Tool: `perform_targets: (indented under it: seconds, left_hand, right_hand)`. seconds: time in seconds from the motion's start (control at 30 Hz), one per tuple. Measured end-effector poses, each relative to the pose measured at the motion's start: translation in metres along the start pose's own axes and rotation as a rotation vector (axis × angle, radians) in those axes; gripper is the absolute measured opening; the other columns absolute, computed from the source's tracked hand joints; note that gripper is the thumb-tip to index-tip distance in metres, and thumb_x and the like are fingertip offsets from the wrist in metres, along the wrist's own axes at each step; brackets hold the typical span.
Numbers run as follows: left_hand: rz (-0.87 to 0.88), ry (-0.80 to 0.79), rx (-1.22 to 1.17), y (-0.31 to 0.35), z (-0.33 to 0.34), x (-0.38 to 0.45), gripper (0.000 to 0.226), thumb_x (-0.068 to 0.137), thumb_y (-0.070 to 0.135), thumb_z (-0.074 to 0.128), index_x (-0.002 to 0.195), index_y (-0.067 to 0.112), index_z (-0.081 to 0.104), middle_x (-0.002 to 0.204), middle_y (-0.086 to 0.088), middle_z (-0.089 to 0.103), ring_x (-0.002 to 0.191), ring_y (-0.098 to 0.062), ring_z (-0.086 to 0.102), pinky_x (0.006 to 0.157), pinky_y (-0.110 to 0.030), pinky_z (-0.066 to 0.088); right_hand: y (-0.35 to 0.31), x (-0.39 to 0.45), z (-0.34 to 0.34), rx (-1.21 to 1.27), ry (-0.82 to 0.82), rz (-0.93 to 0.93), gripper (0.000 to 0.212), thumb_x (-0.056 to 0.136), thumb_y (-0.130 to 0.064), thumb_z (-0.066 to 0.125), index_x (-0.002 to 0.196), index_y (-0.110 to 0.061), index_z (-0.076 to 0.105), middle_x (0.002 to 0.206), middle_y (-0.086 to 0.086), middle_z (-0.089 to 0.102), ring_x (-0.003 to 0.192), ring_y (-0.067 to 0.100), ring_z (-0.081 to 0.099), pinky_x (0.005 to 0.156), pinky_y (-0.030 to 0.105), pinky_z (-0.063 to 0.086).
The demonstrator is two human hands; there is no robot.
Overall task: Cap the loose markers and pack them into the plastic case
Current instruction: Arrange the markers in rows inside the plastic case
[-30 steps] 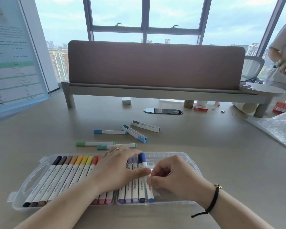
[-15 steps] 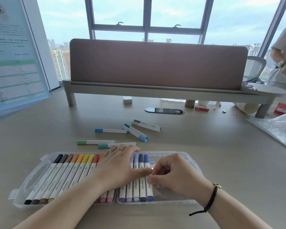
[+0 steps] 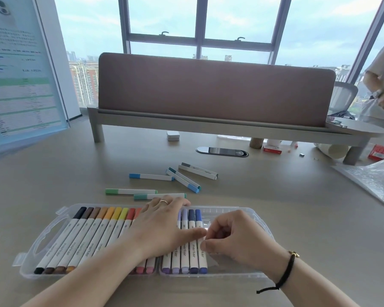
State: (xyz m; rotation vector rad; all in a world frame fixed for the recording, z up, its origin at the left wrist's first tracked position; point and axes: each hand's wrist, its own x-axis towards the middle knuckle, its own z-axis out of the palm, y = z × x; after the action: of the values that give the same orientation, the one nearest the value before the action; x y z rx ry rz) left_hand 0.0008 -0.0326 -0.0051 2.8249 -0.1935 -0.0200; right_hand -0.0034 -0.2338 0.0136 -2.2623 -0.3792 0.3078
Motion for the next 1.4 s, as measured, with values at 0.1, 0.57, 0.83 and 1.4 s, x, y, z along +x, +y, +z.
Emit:
perform_targets:
  seconds: [0.1, 0.57, 0.83, 1.4]
  left_hand:
    - [-0.006, -0.011, -0.023, -0.001, -0.002, 0.001, 0.089, 0.067, 0.093, 0.041, 0.141, 0.046, 0.032, 0.151, 0.015, 0.037, 0.138, -0.01, 0.034, 0.112, -0.036, 0.031]
    - [-0.029, -0.083, -0.077, -0.013, -0.014, 0.004, 0.083, 0.065, 0.09, 0.052, 0.134, 0.048, 0.037, 0.15, 0.018, 0.035, 0.139, -0.01, 0.029, 0.111, -0.036, 0.031]
    - [-0.023, -0.066, -0.106, -0.018, -0.012, 0.007, 0.082, 0.063, 0.093, 0.047, 0.129, 0.045, 0.042, 0.137, 0.017, 0.044, 0.126, -0.01, 0.037, 0.103, -0.034, 0.035]
    - [0.021, 0.085, -0.158, -0.019, -0.012, 0.001, 0.072, 0.074, 0.085, 0.047, 0.133, 0.043, 0.043, 0.134, 0.021, 0.052, 0.122, -0.004, 0.045, 0.103, -0.031, 0.04]
  right_hand:
    - [-0.005, 0.008, -0.008, 0.041, -0.079, 0.03, 0.02, 0.074, -0.027, 0.084, 0.078, -0.01, 0.074, 0.071, 0.005, 0.074, 0.054, 0.007, 0.057, 0.053, 0.02, 0.046]
    - [-0.029, 0.158, -0.007, -0.282, 0.184, -0.021, 0.007, 0.082, -0.018, 0.071, 0.078, -0.016, 0.077, 0.076, -0.002, 0.07, 0.077, 0.015, 0.063, 0.06, 0.02, 0.047]
    - [-0.072, 0.203, 0.032, -0.528, 0.095, -0.186, 0.018, 0.085, -0.029, 0.066, 0.1, -0.024, 0.075, 0.108, -0.003, 0.071, 0.099, 0.019, 0.064, 0.086, 0.03, 0.052]
    - [-0.027, 0.069, -0.016, -0.228, 0.269, -0.2, 0.016, 0.074, -0.028, 0.085, 0.077, -0.027, 0.069, 0.068, -0.012, 0.064, 0.056, -0.002, 0.052, 0.055, 0.013, 0.042]
